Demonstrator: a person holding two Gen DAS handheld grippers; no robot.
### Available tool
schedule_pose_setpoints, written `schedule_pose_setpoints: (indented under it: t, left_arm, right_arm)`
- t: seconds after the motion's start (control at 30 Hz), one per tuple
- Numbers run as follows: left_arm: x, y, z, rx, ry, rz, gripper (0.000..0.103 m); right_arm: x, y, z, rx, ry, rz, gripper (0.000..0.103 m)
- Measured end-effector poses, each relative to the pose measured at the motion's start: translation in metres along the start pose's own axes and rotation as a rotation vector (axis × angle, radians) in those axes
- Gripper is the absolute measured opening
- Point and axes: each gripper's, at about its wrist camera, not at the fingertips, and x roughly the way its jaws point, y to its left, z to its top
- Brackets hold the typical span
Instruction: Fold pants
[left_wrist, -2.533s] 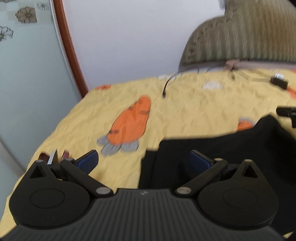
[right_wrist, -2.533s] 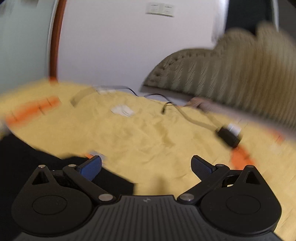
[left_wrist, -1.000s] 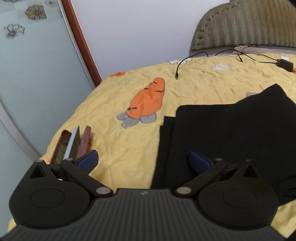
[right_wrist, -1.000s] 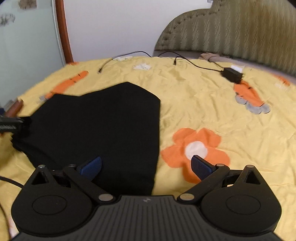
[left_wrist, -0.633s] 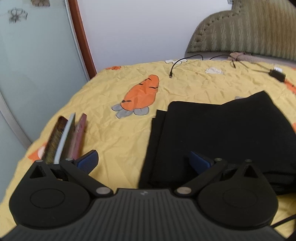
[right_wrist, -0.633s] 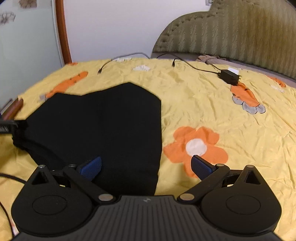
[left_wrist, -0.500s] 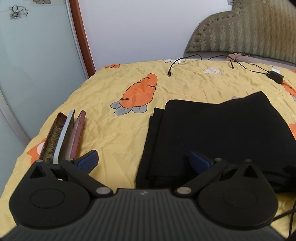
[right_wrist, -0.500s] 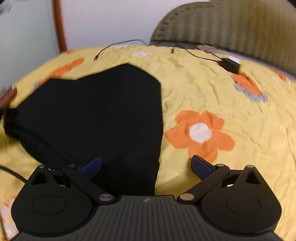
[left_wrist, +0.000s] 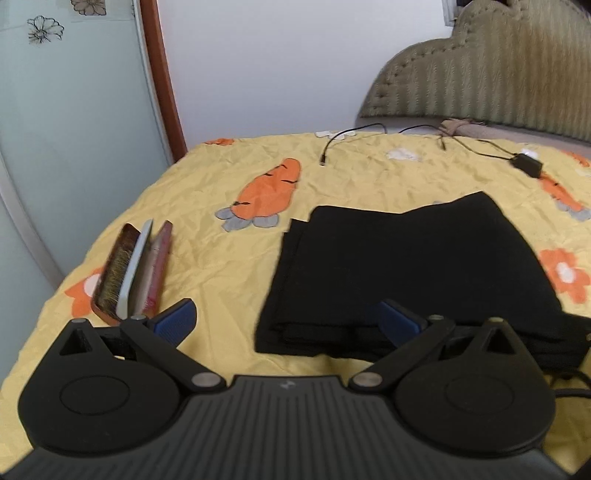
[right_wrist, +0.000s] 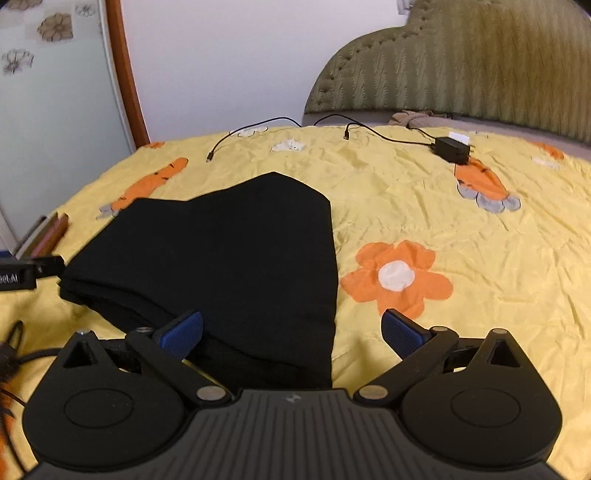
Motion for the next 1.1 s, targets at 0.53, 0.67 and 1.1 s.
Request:
schedule_pose_setpoints:
  t: [0.53, 0.67, 1.1]
  left_arm:
    - [-0.032, -0.009, -0.005, 0.015, -0.026, -0.039, 0.103]
    - [-0.038, -0.011, -0.006, 0.031, -0.041, -0.033, 0.103]
    - [-0.058, -0.01, -0.021, 0.041, -0.108, -0.012, 0.103]
  right_arm:
    - [-0.023, 0.005, -0.012, -0.003, -0.012, -0.004, 0.103]
    - [-0.028, 0.005, -0.012, 0.0, -0.019, -0.007, 0.103]
    - [-0.039, 0.008, -0.017, -0.01, -0.038, -0.019, 0.103]
